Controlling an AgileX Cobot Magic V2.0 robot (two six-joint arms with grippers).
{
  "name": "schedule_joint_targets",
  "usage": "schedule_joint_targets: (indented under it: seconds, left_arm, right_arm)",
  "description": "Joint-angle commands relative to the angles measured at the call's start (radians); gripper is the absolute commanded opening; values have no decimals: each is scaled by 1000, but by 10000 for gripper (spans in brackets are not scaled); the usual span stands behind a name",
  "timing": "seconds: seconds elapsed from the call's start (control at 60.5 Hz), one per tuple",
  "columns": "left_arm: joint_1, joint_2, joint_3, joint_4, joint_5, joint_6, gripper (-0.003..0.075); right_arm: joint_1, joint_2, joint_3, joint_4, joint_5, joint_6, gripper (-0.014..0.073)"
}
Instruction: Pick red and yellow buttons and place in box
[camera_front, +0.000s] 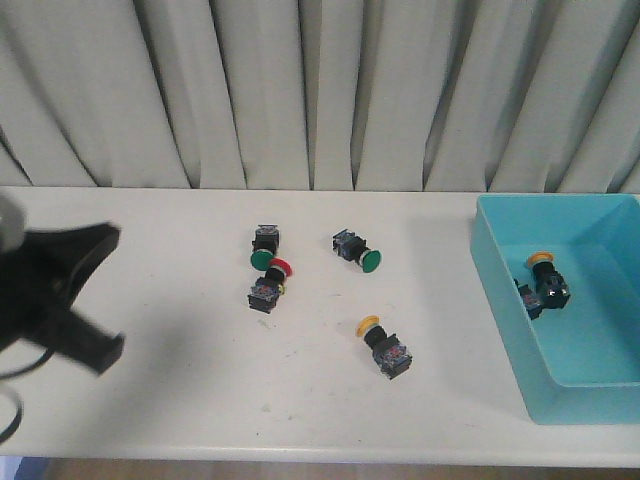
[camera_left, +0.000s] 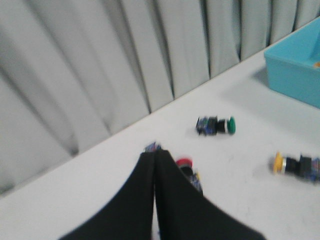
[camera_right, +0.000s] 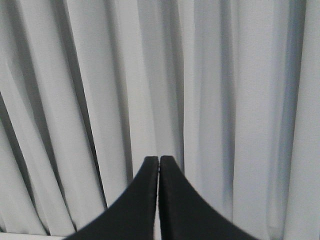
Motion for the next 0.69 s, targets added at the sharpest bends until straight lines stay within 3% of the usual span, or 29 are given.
schedule_joint_targets:
  seconds: [0.0, 0.182, 0.331, 0.43, 0.496, 0.678]
  left_arm:
    - [37, -205, 154, -17, -98, -13, -6]
    - [123, -629, 400, -51, -71, -11, -6]
    - [277, -902, 534, -153, -6, -4, -6]
    - [379, -939, 619, -201, 10, -4, -6]
    - [424, -939, 613, -202, 99, -4, -6]
    - [444, -940, 614, -255, 121, 194, -6]
  right_arm:
    - [1, -5, -26, 8, -68, -8, -8]
    - [1, -5, -26, 8, -66, -8, -8]
    - [1, -5, -26, 8, -66, -8, -8]
    - [1, -5, -26, 8, -65, -8, -8]
    - [1, -5, -26, 8, -66, -8, -8]
    - [1, -5, -26, 8, -62, -8, -8]
